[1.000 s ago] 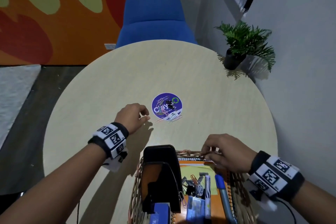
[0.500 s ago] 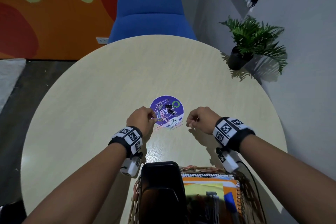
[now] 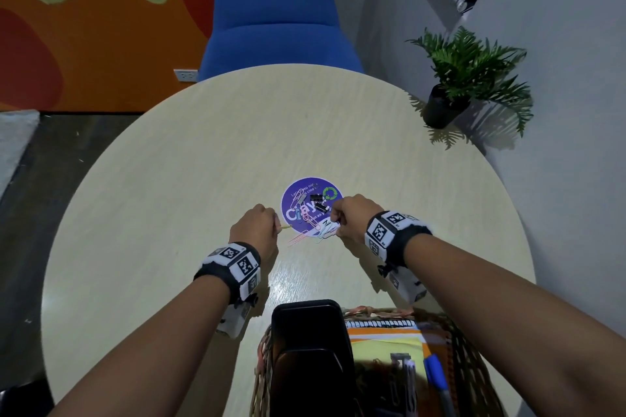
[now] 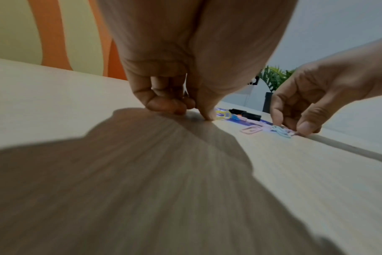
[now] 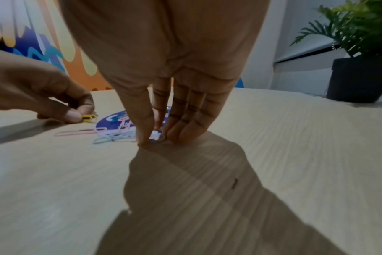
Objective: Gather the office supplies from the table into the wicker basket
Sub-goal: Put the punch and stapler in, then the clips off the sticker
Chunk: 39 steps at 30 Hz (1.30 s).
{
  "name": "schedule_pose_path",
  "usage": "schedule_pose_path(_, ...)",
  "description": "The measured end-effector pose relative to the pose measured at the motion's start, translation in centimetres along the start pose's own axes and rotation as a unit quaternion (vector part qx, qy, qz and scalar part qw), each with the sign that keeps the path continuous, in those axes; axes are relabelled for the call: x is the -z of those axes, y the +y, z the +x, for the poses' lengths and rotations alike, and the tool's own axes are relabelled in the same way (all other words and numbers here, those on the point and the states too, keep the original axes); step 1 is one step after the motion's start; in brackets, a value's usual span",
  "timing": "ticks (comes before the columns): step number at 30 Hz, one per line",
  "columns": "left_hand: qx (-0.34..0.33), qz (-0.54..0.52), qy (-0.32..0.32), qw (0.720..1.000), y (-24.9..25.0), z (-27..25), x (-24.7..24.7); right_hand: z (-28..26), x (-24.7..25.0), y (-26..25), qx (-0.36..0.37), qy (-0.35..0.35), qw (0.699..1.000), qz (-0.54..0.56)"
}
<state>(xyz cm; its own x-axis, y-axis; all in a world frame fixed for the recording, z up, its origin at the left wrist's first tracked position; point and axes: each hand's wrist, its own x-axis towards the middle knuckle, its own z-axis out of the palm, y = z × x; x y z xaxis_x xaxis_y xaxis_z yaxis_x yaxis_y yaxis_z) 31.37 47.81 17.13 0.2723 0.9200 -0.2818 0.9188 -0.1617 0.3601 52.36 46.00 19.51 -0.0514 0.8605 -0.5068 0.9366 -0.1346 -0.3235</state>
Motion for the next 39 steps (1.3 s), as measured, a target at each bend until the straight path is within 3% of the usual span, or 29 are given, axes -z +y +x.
schedule_pose_path(8, 0.055, -0.196, 0.065, 0.977, -2.4, -4.8, 1.2, -0.1, -0.2, -0.7, -0.005, 0.003, 0.999, -0.039)
schedule_pose_path(17, -0.087, -0.202, 0.079, 0.972, 0.3, -9.9, 5.7, -4.2, 3.2, -0.5, 0.051, 0.046, 0.997, 0.033)
schedule_pose_path(21, -0.167, -0.203, 0.052, 0.963, 3.3, -13.2, 8.5, -10.0, 5.3, 0.3, 0.094, 0.065, 0.99, 0.078)
schedule_pose_path(28, -0.28, -0.16, -0.049, 0.945, 8.5, -18.5, 7.6, -20.4, 1.7, 2.7, 0.091, -0.054, 0.992, 0.064)
schedule_pose_path(33, -0.311, -0.122, -0.062, 0.941, 9.9, -19.4, 5.3, -22.0, 0.1, 5.1, 0.053, -0.016, 0.992, 0.117)
schedule_pose_path(36, -0.326, -0.118, -0.061, 0.936, 10.3, -20.0, 4.7, -21.9, 0.4, 5.8, 0.067, 0.01, 0.994, 0.087)
schedule_pose_path(39, -0.319, -0.11, -0.117, 0.934, 10.0, -20.0, 5.1, -21.5, 1.0, 5.6, 0.065, 0.015, 0.995, 0.069)
